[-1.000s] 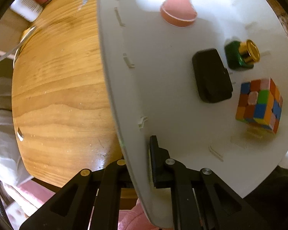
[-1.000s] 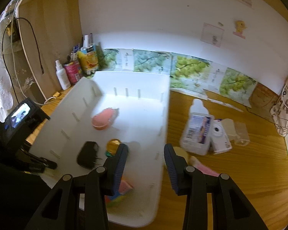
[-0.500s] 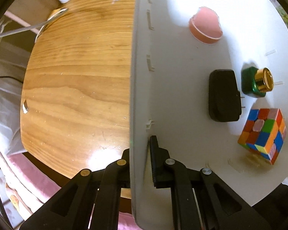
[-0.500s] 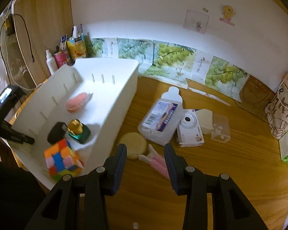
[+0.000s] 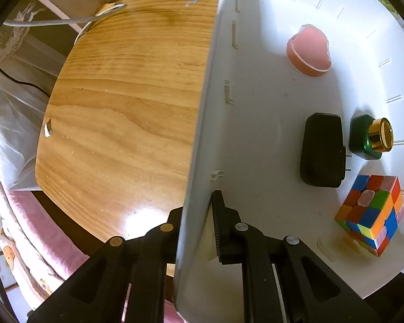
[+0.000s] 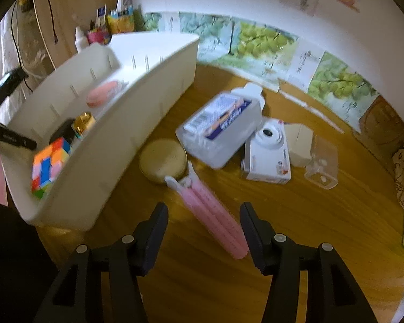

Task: Organize rigid objects
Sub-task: 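Move the right gripper back over the pink comb, then grasp the pink comb with the right gripper and lift it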

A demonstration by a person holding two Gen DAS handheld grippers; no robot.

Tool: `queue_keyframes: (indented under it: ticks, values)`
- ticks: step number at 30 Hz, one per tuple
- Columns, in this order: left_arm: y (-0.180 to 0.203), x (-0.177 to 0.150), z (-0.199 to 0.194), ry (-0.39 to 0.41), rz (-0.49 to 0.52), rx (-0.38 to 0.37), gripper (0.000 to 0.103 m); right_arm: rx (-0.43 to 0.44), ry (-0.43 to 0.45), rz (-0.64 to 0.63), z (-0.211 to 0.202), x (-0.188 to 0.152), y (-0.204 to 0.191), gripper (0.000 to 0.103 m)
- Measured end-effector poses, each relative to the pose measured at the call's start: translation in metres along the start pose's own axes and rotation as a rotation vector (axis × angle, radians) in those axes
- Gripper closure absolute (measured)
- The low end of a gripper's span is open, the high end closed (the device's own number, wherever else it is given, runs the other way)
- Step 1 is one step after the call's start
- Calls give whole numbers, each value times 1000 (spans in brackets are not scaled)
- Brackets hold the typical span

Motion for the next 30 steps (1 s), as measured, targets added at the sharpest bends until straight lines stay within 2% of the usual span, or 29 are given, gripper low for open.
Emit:
queue_keyframes:
  ticks: [8, 9, 11, 17, 22, 30]
  values:
    - [6, 0, 1, 5, -22, 23, 86, 13, -39, -46, 21, -7, 3, 48]
    - [6, 0, 1, 6, -23, 25, 86, 12, -39, -53, 23, -7, 3, 50]
    - [11, 0, 0, 6, -22, 28, 86, 14, -40, -63, 25, -7, 4, 63]
    - [13, -1, 0, 5, -9, 29, 86, 15, -59, -76, 27, -7, 0, 68]
    - [12, -3, 0, -6, 6, 14, 88, 13, -67, -51, 22, -8, -5, 76]
    - [13, -9, 3, -33, 68, -12, 88, -20, -36, 52, -3, -1, -12, 78]
Point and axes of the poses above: each gripper's, at about its wrist camera, not at the fingertips, and z roughly the way its jaws point, y to its right, x to its top, the point moved 2 cm from there along z, roughly the way its jaws point, and after that the axes turned 11 degrees about -x, right-handed, at the moved point
